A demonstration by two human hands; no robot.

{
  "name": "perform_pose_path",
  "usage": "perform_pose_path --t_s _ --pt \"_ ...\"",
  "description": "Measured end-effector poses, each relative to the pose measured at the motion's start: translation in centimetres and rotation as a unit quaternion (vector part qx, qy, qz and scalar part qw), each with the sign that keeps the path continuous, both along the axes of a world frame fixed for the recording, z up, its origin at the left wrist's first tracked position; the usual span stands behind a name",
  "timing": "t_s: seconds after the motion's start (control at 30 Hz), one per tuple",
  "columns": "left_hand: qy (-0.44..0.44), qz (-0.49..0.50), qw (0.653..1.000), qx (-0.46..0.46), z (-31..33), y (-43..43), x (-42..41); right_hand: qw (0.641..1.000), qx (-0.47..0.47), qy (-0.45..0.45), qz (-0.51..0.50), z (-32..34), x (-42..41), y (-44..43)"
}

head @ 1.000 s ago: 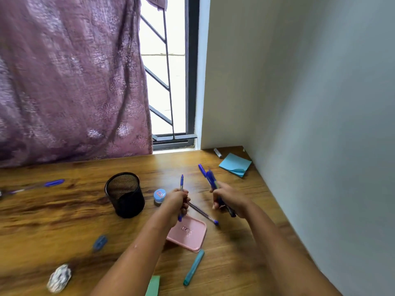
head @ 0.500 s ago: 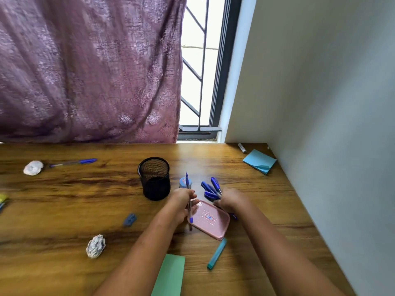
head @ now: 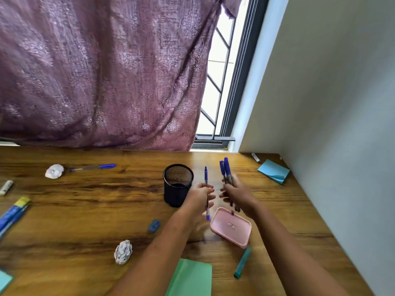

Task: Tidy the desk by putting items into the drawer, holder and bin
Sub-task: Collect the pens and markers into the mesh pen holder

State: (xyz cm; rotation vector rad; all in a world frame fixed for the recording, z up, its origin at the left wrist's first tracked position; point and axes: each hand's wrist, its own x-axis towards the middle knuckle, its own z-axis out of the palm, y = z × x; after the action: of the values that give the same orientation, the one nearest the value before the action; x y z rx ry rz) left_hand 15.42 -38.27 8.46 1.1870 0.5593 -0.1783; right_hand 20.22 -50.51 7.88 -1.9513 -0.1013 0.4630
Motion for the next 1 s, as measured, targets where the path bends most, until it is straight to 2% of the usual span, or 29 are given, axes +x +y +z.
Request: perform_pose_path --t_s 0.07,0.13,0.23,0.33,0.6,0.8,1.0 --pt "-0.047 0.022 0.999 0.014 1.0 0.8 -0.1 0.981 0.189 0.045 -0.017 1.8 -0.6 1.5" --pt "-0.098 0.048 0.994 0.016 2.3 1.8 -0.4 0.941 0.328 0.080 -0.019 3.5 -1.2 3.1" --pt "-0.159 0.062 0.985 0.003 4.4 3.3 -0.5 0.907 0.411 0.091 0.006 5.0 -1.9 5.4" --pt "-0.182 0.073 0.980 0.009 5.9 4.6 -0.7 0.903 0.424 0.063 0.032 5.6 -2.2 7.3" --pt "-0.209 0.104 0.972 -0.024 6.5 7.1 0.1 0.925 0.376 -0.023 0.051 6.3 -1.4 11.1" --pt "-0.203 0.080 0.976 -0.027 6.0 9.2 1.1 0.936 0.346 -0.048 0.031 5.7 0.6 12.5" --pt "-0.196 0.103 0.975 0.024 4.6 11.0 1.7 0.950 0.301 -0.082 0.004 4.2 1.7 14.4"
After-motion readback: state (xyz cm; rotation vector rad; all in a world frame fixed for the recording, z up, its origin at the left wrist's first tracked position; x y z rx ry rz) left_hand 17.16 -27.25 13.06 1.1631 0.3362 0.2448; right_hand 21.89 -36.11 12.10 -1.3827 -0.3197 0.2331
